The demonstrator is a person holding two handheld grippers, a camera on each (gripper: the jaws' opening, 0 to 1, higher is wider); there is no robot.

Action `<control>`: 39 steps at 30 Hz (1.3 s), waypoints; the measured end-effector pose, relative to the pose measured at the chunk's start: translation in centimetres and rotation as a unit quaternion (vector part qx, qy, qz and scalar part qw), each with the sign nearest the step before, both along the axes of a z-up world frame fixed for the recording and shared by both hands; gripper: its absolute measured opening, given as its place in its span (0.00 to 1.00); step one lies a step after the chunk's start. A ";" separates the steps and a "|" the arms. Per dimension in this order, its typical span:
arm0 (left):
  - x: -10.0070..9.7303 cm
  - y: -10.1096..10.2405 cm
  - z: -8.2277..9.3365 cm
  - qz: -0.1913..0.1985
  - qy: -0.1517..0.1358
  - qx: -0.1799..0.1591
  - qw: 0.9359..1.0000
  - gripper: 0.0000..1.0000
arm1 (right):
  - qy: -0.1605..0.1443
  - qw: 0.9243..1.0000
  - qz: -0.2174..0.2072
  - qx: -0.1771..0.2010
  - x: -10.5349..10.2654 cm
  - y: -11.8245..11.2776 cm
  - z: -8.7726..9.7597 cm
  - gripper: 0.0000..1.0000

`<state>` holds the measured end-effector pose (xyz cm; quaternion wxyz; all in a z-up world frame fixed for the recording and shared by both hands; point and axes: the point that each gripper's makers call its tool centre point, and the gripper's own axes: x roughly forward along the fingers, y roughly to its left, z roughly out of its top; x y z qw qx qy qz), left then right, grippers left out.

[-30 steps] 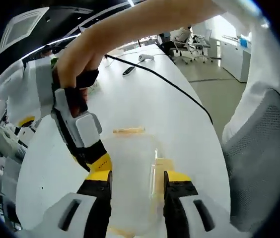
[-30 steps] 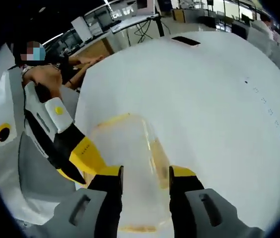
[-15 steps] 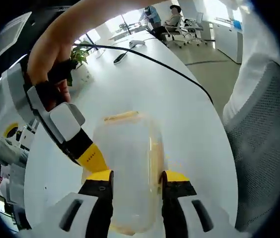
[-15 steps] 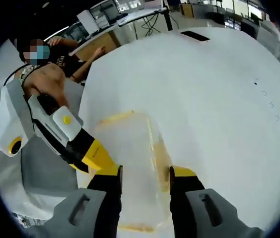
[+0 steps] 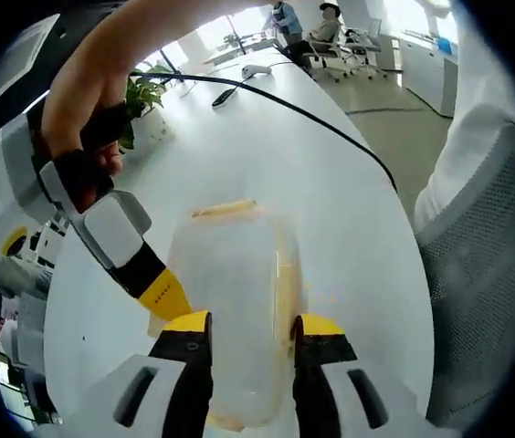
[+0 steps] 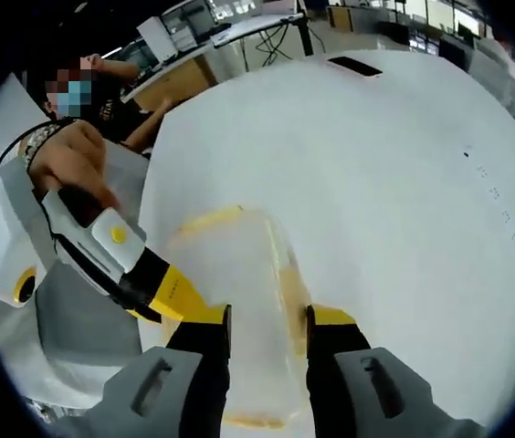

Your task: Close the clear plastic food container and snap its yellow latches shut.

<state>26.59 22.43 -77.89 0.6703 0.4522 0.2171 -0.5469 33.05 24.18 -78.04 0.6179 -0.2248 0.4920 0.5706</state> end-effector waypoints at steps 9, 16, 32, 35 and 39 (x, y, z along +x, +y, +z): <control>0.1 -0.3 -0.1 0.027 -0.005 0.018 0.999 0.25 | 0.008 1.000 0.003 -0.010 -0.6 0.0 0.1 0.28; 0.1 -0.3 0.0 0.047 -0.005 0.006 0.999 0.21 | 0.010 1.000 0.002 -0.010 -0.2 -0.1 0.1 0.28; 0.3 -1.2 0.4 0.032 0.021 -0.010 0.999 0.23 | 0.015 1.000 0.005 0.000 -0.4 -0.4 0.1 0.28; 0.3 -1.1 0.3 0.036 0.024 -0.009 0.999 0.23 | 0.016 1.000 0.007 -0.005 -0.4 -0.4 0.1 0.27; 0.1 -1.0 0.2 0.036 0.016 -0.006 0.999 0.22 | 0.024 1.000 0.002 -0.007 -0.3 -0.4 0.0 0.27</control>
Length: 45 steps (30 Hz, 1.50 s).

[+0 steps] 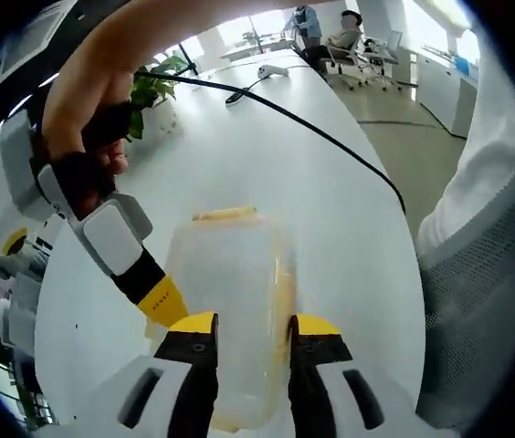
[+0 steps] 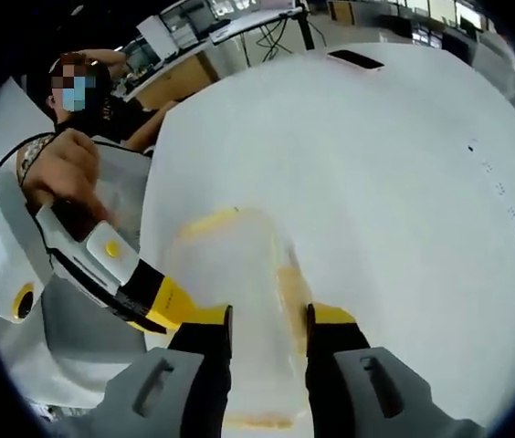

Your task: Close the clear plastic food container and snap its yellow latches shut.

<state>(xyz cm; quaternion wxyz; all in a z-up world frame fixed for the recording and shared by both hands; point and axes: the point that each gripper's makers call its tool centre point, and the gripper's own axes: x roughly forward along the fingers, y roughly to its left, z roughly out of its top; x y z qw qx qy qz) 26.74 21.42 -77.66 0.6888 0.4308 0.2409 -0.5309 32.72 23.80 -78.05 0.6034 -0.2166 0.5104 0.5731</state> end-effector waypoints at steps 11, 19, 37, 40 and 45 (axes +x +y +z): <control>-0.1 0.0 0.0 -0.005 -0.018 -0.002 1.000 0.16 | 0.007 1.000 -0.002 0.008 -0.1 -0.1 0.1 0.26; -0.5 0.0 -0.1 -0.016 -0.043 -0.001 0.999 0.14 | 0.010 1.000 -0.002 0.005 0.0 0.4 -0.1 0.27; -0.6 1.2 1.1 0.061 0.035 -0.069 0.995 0.31 | -0.040 0.999 -0.022 0.030 -0.4 1.3 0.5 0.28; -1.4 0.8 2.6 0.096 0.096 -0.136 0.981 0.37 | -0.074 0.997 0.006 0.021 -0.7 1.1 0.8 0.29; -0.8 2.7 3.9 0.123 0.117 -0.157 0.973 0.60 | -0.080 0.996 -0.008 0.036 -0.7 0.5 1.1 0.35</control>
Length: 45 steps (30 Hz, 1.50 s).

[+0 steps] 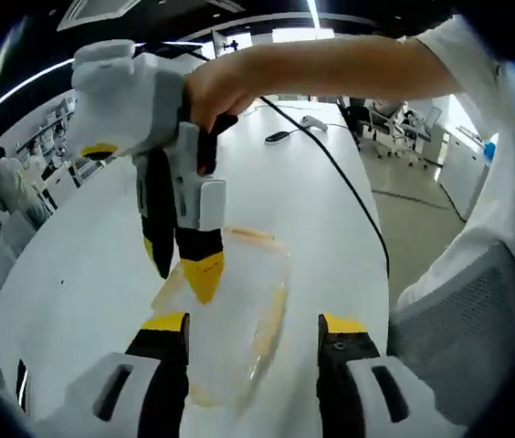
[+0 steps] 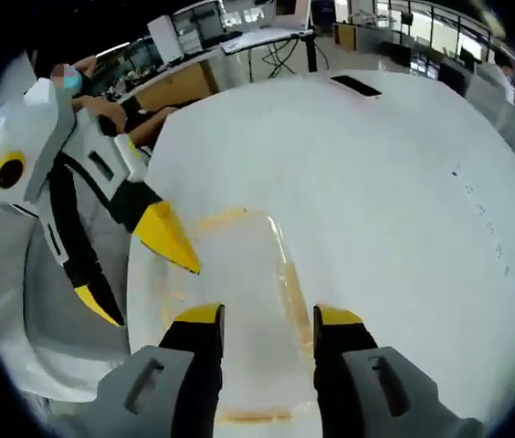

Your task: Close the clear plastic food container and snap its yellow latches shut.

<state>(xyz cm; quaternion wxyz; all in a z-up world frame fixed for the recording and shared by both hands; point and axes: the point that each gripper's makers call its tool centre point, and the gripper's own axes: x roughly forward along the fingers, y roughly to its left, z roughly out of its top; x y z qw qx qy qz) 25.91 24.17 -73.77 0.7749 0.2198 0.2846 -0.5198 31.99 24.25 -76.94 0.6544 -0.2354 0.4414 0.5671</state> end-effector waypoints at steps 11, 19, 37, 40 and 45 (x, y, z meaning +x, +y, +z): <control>3.2 3.3 1.8 0.050 -0.014 -0.012 0.999 0.73 | -0.030 0.999 -0.014 0.020 -0.6 -1.9 1.1 0.48; 3.5 4.2 0.2 -0.007 -0.015 0.053 0.998 0.98 | -0.064 0.997 0.030 -0.009 -2.1 -3.7 1.6 0.64; 4.1 2.5 -4.1 -0.117 0.013 0.167 0.979 0.77 | -0.101 0.979 0.109 -0.143 -2.6 -6.8 -2.2 0.74; 4.1 2.8 -4.8 -0.122 0.010 0.182 0.976 0.75 | -0.089 0.979 0.111 -0.147 -2.8 -7.0 -2.6 0.71; 4.1 3.1 -4.9 -0.150 -0.015 0.197 0.969 0.67 | -0.083 0.979 0.111 -0.149 -2.9 -6.9 -2.8 0.71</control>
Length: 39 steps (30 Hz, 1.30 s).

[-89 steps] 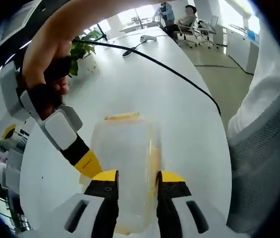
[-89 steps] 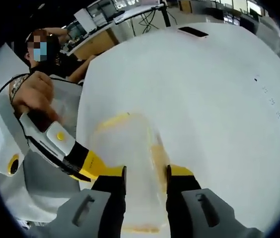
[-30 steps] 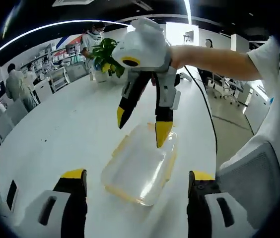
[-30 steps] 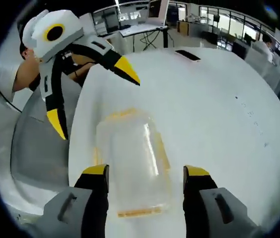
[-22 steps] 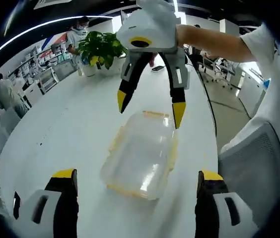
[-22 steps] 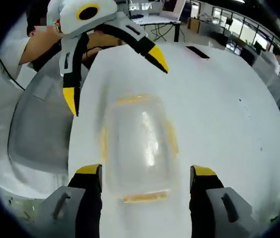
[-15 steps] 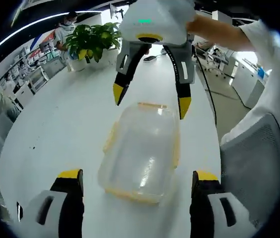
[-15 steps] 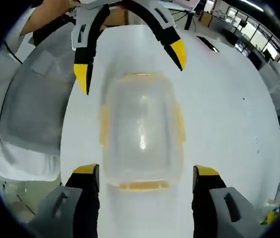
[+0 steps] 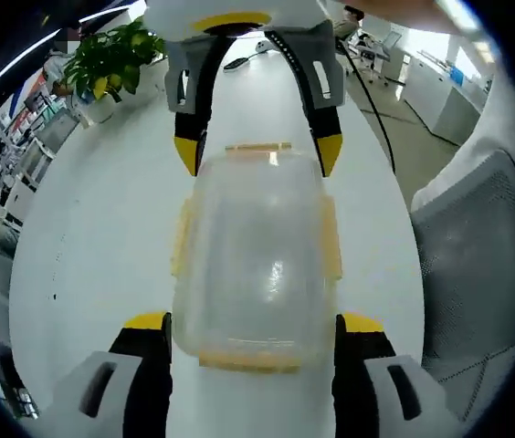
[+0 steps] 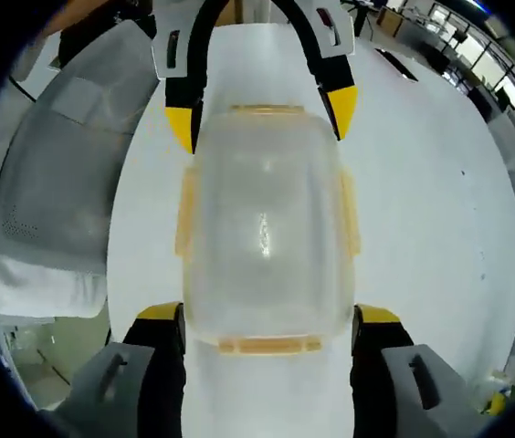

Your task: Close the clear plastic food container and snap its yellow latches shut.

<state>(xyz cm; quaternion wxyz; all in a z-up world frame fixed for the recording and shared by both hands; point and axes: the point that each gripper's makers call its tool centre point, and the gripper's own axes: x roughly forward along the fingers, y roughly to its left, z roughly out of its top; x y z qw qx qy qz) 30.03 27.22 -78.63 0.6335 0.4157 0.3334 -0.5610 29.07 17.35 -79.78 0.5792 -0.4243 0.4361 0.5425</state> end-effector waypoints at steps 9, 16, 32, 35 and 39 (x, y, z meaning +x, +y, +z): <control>0.0 -0.1 0.1 -0.020 0.000 -0.009 1.000 0.67 | 0.001 1.000 -0.002 -0.001 0.0 0.1 -0.1 0.71; 0.0 1.3 0.0 -0.029 -0.003 0.005 1.000 0.67 | 0.000 1.000 -0.009 0.001 -0.1 1.6 -0.1 0.71; -1.6 8.3 -0.1 -0.009 -0.005 0.009 1.000 0.66 | -0.002 1.000 0.012 0.005 -1.4 8.7 -0.2 0.71; -2.0 9.8 -0.1 -0.003 -0.005 0.008 1.000 0.66 | -0.002 1.000 0.017 0.003 -1.6 10.0 -0.2 0.71; -2.1 11.2 0.0 0.000 -0.004 -0.003 1.000 0.66 | -0.003 1.000 0.018 -0.001 -1.8 11.3 -0.2 0.71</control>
